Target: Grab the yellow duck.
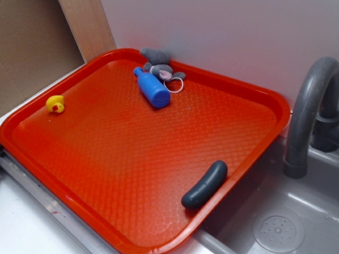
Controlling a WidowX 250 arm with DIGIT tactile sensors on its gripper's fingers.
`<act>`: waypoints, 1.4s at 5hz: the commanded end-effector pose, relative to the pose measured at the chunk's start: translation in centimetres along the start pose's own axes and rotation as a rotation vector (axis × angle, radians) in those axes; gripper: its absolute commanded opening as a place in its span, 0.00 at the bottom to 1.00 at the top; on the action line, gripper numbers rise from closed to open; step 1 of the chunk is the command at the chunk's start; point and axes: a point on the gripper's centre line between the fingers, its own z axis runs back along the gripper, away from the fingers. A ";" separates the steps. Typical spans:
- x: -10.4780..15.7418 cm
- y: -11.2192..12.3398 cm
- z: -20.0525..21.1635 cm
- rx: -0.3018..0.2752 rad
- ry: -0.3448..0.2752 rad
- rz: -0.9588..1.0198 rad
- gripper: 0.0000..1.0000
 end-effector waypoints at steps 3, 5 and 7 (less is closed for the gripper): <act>2.5 -0.8 -3.2 -0.120 0.044 0.407 1.00; 5.1 -0.7 -8.4 -0.054 -0.009 0.902 1.00; 8.2 -1.4 -15.0 0.107 -0.071 0.988 1.00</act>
